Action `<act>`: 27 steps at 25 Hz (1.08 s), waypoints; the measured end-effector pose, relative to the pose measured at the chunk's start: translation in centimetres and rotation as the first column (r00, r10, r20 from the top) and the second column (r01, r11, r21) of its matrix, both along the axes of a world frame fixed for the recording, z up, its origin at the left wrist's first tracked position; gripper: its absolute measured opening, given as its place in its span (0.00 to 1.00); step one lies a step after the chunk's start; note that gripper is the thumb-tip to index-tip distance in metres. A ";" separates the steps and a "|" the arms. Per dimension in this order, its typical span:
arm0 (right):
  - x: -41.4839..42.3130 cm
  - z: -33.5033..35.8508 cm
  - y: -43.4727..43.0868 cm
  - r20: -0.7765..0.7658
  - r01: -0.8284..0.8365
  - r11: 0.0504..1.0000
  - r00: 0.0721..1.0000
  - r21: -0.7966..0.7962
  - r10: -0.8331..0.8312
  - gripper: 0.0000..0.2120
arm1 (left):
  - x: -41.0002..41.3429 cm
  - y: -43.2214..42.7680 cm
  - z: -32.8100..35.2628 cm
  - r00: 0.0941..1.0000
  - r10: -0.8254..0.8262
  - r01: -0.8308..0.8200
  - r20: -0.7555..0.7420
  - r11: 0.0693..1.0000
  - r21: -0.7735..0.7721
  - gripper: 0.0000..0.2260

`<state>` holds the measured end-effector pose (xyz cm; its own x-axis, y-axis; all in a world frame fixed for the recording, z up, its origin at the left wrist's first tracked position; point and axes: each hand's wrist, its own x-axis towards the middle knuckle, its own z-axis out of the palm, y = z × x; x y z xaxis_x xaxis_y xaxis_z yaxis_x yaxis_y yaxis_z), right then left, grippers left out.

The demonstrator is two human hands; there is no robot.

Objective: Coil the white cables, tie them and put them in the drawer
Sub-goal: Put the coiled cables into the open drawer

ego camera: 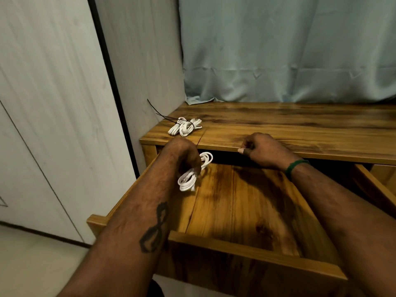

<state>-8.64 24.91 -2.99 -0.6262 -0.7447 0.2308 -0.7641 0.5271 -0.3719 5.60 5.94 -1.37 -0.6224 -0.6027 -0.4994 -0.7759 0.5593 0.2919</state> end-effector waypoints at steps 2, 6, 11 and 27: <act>0.2 -0.2 -0.2 -0.031 -0.003 1.000 1.000 0.020 0.004 0.07 | 1.1 -0.8 -2.7 0.992 0.002 -0.011 0.128 0.998 0.067 0.27; 0.6 -0.2 -0.7 -0.062 0.058 0.998 0.996 0.014 -0.057 0.08 | 1.7 -1.5 -4.7 0.995 0.065 -0.073 0.070 0.990 0.123 0.28; 1.5 1.6 -4.0 -0.018 0.122 0.992 0.992 0.039 -0.122 0.08 | 4.6 -3.6 1.3 0.826 0.257 -0.332 -0.501 0.941 -0.065 0.17; 3.6 -0.6 -18.3 -0.100 0.015 0.980 0.994 -0.197 -0.035 0.23 | -1.6 -9.6 -1.7 0.745 -0.064 -0.317 -0.664 0.842 -0.436 0.12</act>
